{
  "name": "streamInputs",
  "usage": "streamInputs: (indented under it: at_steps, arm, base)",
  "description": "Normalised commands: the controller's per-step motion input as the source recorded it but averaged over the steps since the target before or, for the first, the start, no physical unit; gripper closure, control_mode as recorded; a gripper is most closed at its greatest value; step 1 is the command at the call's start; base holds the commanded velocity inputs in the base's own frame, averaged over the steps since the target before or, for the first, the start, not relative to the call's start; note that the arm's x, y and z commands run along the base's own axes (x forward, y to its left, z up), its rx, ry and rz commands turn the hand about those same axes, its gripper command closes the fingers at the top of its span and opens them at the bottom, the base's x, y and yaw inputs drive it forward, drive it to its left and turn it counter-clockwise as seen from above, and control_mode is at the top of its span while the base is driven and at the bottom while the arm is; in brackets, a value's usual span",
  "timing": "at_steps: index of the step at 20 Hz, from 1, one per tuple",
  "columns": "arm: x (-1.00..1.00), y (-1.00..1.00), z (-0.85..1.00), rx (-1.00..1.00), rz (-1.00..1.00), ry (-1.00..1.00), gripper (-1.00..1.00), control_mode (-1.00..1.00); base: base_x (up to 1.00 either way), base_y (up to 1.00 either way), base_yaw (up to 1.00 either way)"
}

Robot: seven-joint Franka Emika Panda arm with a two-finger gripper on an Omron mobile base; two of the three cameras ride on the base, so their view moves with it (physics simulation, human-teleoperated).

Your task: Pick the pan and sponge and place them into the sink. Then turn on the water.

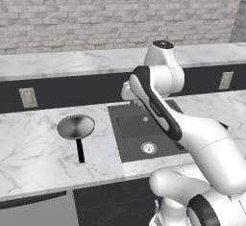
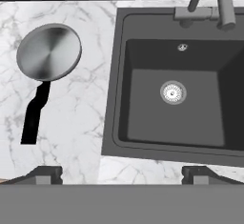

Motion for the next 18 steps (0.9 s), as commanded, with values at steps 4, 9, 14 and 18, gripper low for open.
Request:
streamInputs:
  at_steps: [4, 9, 14, 18]
  arm:
    - [0.00, 0.16, -0.09, 0.00, 0.00, 0.06, -1.00, -1.00]
    - [0.00, 0.18, -0.08, 0.00, 0.00, 0.07, -1.00, -1.00]
    - [0.00, 0.18, -0.06, 0.00, 0.00, 0.08, -1.00, -1.00]
    - [0.00, 0.14, -0.05, 0.00, 0.00, 0.07, -1.00, -1.00]
  base:
    - [0.00, 0.00, 0.00]
    - [0.00, 0.00, 0.00]
    - [0.00, 0.00, 0.00]
    - [0.00, 0.00, 0.00]
